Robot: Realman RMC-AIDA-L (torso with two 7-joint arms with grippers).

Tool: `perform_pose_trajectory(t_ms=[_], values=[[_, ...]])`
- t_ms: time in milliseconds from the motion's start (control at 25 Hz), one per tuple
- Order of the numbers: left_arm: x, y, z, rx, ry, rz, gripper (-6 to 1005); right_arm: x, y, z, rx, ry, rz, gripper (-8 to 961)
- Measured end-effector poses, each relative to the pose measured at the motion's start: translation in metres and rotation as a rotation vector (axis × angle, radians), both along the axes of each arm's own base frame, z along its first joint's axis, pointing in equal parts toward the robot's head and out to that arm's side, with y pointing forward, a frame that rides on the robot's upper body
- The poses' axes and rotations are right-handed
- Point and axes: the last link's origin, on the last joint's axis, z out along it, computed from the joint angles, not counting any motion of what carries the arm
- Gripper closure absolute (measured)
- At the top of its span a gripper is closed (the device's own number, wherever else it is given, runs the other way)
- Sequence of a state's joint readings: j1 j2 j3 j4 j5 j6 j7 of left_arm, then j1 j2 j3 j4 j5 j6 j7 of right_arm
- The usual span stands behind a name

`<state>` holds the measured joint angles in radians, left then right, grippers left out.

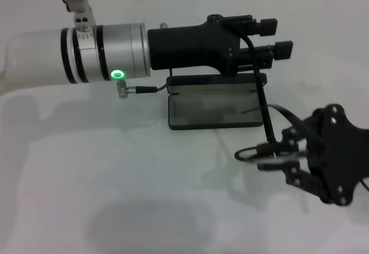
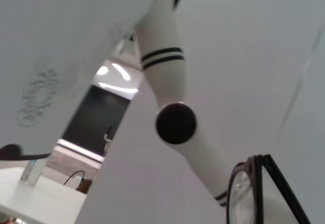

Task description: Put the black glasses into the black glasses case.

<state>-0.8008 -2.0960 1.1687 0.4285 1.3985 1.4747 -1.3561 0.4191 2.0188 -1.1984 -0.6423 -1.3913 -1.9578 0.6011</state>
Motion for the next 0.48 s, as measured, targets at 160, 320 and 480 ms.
perform_pose_trajectory(t_ms=[160, 320, 480], values=[[0.001, -0.005, -0.001, 0.005, -0.002, -0.054, 386, 0.000, 0.010, -0.005, -0.033, -0.020, -0.082, 840], [0.003, -0.013, 0.000, 0.002, -0.015, -0.119, 386, 0.003, 0.017, -0.007, -0.036, -0.051, -0.147, 840], [0.003, -0.017, -0.002, -0.015, 0.000, -0.149, 386, 0.005, 0.022, -0.009, -0.030, -0.070, -0.186, 841]])
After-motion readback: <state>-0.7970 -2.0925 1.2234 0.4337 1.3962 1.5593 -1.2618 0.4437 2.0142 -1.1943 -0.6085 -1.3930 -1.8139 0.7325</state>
